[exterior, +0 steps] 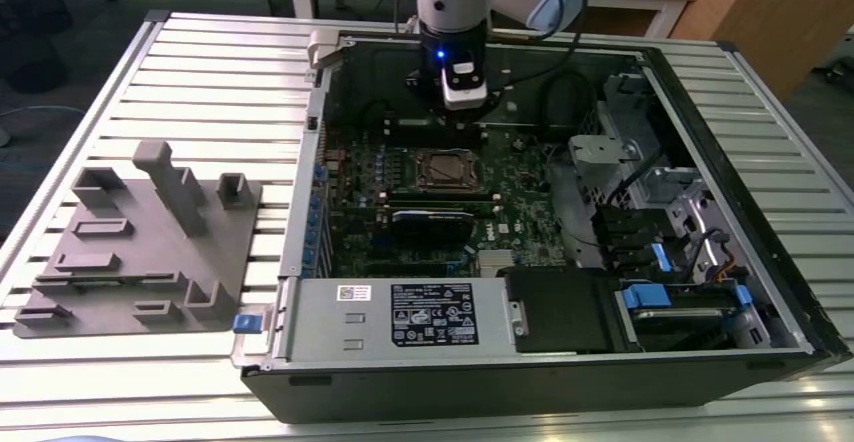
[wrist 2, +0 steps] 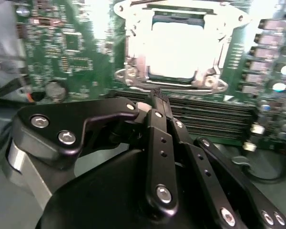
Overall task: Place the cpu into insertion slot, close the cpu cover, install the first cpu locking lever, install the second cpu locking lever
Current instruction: 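Install the first cpu locking lever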
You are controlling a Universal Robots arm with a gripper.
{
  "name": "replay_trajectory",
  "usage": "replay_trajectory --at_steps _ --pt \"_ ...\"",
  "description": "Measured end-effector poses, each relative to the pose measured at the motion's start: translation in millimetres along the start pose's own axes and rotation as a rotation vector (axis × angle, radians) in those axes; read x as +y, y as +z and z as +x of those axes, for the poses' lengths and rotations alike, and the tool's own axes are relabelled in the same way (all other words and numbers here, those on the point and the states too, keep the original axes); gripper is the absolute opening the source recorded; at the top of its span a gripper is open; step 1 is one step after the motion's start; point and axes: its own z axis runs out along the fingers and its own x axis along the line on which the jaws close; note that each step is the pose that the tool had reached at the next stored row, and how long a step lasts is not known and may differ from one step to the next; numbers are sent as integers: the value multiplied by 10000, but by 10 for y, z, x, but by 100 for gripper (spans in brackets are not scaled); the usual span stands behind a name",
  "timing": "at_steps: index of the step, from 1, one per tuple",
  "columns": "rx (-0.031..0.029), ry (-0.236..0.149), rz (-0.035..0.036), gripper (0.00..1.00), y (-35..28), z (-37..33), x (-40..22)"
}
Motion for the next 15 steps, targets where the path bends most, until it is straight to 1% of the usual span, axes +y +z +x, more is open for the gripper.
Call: replay_trajectory --at_steps 1,7,9,12,15 --pt "75 -11 43 11 1 0 0" --pt "82 -13 45 11 1 0 0" --pt "85 -88 35 11 2 1 0" --pt "101 -441 -8 11 7 1 -1" --pt "124 -948 -69 11 13 2 -1"
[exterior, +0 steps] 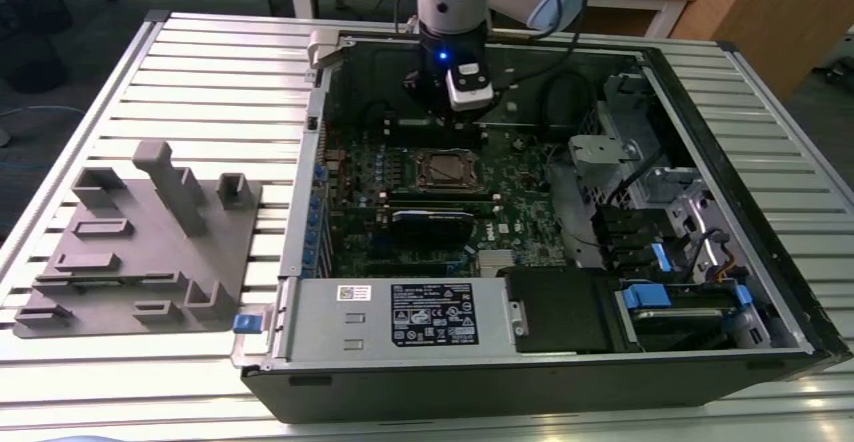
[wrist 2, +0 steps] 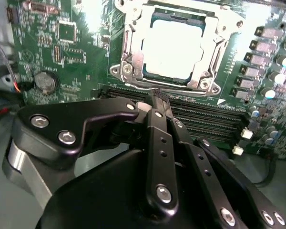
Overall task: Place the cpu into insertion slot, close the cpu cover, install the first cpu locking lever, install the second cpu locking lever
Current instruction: 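Install the first cpu locking lever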
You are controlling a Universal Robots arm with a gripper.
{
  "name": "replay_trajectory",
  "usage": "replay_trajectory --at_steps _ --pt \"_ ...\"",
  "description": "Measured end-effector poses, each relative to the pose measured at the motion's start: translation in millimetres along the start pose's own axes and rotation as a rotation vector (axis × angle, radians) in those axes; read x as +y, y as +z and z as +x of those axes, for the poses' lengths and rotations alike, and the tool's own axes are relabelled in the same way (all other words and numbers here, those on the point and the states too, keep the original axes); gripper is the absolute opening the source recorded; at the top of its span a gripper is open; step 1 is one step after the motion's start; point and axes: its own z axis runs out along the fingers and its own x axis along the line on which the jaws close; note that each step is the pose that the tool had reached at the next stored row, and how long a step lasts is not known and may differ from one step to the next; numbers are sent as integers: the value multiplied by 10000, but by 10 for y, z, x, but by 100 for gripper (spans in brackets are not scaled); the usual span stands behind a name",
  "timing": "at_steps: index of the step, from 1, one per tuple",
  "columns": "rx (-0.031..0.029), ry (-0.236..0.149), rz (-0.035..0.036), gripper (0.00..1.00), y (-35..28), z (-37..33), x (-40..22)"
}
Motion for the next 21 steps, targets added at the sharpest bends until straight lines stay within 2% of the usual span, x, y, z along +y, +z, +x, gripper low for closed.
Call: replay_trajectory --at_steps 4,7,17,21 --pt "33 -641 -55 11 9 1 0" --pt "68 -908 -78 11 36 7 -6" --pt "71 -913 -76 11 36 7 -6" --pt "70 -913 -76 11 -35 -2 -3"
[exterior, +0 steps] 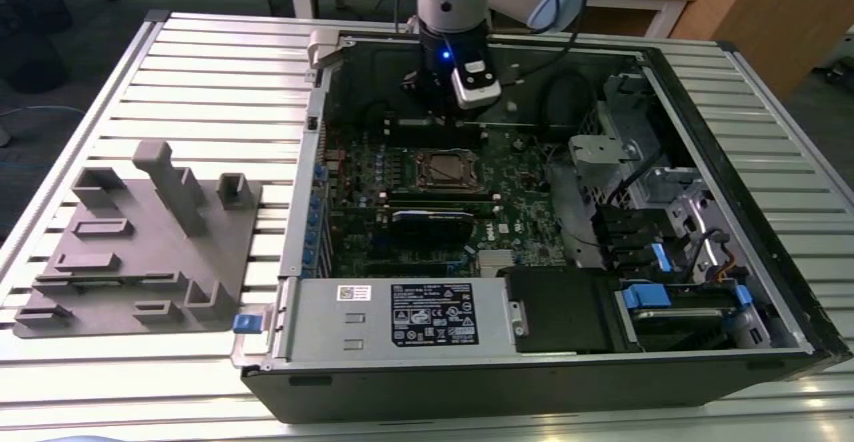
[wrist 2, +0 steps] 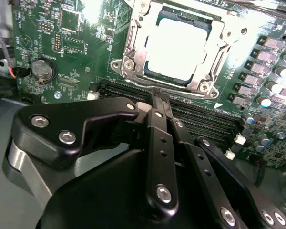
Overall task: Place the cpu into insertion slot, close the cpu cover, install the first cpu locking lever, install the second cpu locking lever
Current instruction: 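Install the first cpu locking lever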
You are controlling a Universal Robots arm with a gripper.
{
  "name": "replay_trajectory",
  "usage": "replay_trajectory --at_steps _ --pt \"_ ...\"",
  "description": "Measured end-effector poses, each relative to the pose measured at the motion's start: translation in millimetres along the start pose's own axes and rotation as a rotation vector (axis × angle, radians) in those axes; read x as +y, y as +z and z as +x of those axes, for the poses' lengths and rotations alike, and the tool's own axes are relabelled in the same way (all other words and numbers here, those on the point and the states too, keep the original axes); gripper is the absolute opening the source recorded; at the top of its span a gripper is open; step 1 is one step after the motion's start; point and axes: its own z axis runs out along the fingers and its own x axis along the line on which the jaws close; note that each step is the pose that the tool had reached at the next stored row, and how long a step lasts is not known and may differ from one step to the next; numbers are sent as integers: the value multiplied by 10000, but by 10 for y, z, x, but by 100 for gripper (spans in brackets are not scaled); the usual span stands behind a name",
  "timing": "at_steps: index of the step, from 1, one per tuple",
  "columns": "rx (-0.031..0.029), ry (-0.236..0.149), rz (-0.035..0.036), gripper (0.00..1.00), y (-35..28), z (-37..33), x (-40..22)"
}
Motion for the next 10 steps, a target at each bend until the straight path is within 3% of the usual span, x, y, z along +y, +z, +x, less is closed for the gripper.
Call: replay_trajectory --at_steps 4,10 --pt "1 0 1 11 -88 -10 3" --pt "0 0 0 11 -93 -11 4"
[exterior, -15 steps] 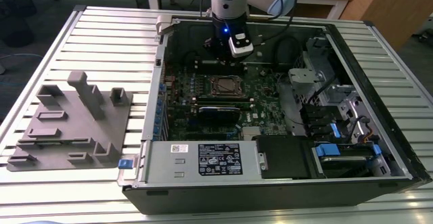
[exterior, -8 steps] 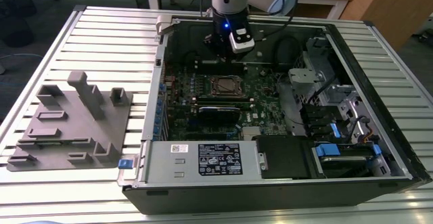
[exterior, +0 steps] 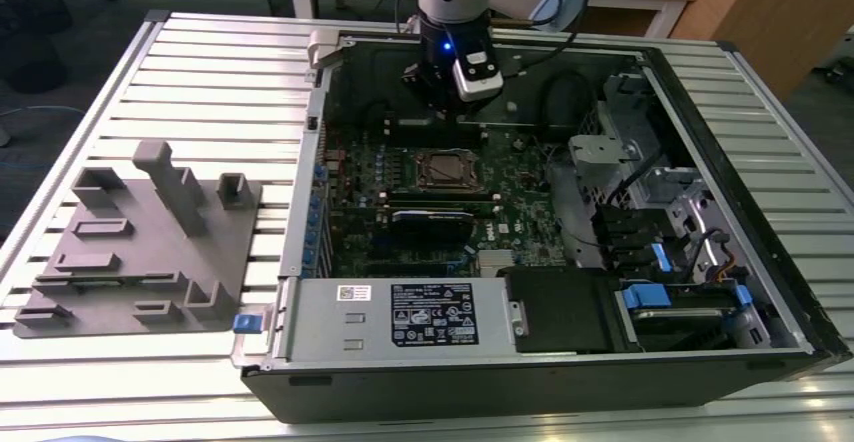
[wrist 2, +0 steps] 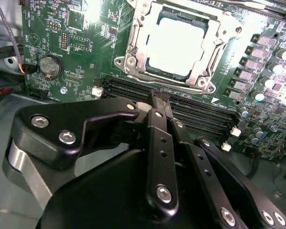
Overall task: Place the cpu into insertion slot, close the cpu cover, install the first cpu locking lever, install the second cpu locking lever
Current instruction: 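Install the first cpu locking lever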
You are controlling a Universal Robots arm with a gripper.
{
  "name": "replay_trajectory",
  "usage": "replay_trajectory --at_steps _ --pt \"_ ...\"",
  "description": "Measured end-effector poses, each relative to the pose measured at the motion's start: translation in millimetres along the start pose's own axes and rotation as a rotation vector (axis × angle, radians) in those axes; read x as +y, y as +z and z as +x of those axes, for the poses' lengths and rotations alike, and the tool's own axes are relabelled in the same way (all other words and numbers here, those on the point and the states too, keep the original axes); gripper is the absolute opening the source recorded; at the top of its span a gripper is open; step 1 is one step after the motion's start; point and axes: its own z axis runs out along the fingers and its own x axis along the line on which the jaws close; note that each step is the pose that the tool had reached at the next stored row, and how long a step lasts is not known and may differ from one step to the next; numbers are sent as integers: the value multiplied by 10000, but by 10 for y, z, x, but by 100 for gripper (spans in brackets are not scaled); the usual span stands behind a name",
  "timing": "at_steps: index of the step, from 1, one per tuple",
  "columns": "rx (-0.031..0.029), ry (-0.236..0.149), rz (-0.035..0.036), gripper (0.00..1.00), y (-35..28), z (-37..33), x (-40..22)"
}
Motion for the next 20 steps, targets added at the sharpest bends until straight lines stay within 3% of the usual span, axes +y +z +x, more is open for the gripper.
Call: replay_trajectory --at_steps 11,20 --pt "5 -119 -9 11 -2 -8 -27" --pt "5 -248 -10 11 -1 -44 -159"
